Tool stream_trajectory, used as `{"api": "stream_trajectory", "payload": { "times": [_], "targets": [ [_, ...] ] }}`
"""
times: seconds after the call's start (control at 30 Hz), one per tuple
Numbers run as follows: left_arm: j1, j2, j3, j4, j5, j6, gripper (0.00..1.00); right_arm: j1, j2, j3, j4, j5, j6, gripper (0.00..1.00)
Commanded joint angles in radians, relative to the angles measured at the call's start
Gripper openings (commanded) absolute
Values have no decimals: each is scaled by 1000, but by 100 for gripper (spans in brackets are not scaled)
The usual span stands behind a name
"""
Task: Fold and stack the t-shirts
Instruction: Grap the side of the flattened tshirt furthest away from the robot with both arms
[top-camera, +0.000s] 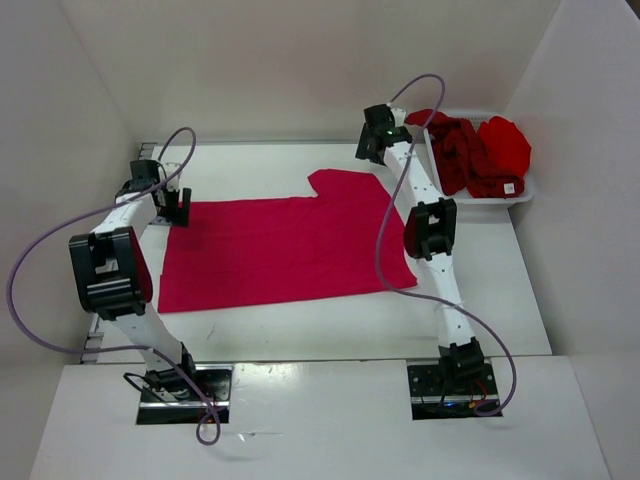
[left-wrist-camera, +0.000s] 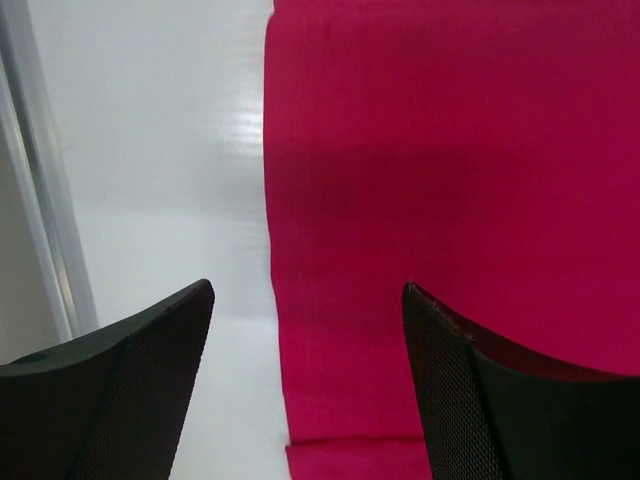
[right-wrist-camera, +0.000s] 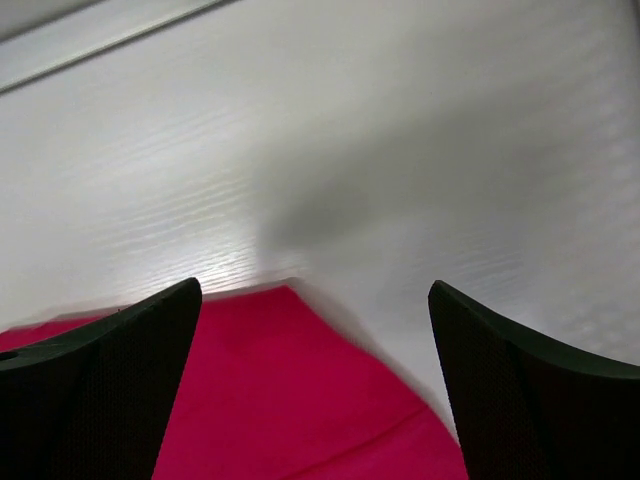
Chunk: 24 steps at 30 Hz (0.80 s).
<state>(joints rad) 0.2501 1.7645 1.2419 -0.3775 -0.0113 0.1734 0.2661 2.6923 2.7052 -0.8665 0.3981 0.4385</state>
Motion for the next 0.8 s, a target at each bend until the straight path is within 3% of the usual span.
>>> {"api": "stream_trajectory", "payload": {
  "times": [0.0,0.37,0.47,0.5,0.57,0.6,0.63,0.7,0.77],
  "targets": [
    [2,68,103,58,27,-74,83,5,53,42,7,-82,-35,98],
    [11,300,274,45,16,-104,84,25,150,41,27,-228,-66,87],
    [11,335,306,35,25,-114,84,25,150,41,27,-254,-66,68],
    [11,336,306,35,25,-114,84,25,150,41,27,-263,-66,54],
    [11,345,297,46,34,-123,84,25,137,41,27,-286,-76,38],
    [11,345,297,46,34,-123,84,25,136,50,27,-298,-76,19],
    [11,345,297,46,25,-123,84,25,126,50,27,-298,-76,10],
    [11,354,297,55,25,-123,84,25,112,50,18,-298,-76,0],
    [11,354,321,55,46,-123,84,25,89,50,18,-318,-76,0]
  ]
}}
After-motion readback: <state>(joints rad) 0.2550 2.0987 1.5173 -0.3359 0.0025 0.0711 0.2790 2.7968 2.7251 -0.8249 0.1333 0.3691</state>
